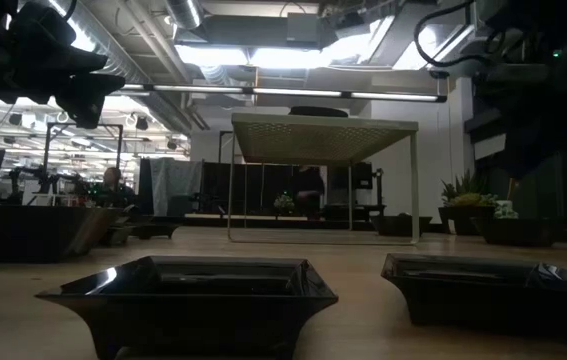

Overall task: Pick & Place Mini shaped plates
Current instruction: Stack the black distorted square plate on top of the black distorted square plates on the shelf

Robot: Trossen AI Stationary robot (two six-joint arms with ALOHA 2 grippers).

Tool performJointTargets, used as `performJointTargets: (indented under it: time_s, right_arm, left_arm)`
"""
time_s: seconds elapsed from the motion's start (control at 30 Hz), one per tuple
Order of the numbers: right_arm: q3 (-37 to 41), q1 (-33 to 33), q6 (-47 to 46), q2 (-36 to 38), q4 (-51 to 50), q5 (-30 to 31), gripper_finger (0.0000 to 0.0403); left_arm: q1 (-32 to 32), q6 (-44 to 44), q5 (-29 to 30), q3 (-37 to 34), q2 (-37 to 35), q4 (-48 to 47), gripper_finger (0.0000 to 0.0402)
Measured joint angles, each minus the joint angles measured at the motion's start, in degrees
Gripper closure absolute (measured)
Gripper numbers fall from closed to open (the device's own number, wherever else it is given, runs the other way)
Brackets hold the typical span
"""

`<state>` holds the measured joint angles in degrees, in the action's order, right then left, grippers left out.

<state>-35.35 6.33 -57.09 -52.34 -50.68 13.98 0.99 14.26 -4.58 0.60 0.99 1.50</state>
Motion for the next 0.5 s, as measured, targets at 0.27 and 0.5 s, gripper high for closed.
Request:
performJointTargets:
  time_s: [0.27, 0.5]
  right_arm:
    - [0.00, 3.08, -2.86, -7.27, 0.04, 0.14, 0.0280]
    - [-0.04, 3.08, -2.90, -10.94, 0.04, 6.43, 0.0280]
  left_arm:
    - [0.01, 0.00, 0.00, 0.01, 0.01, 0.00, 0.0249]
    - [0.02, 0.00, 0.00, 0.01, 0.02, 0.00, 0.0249]
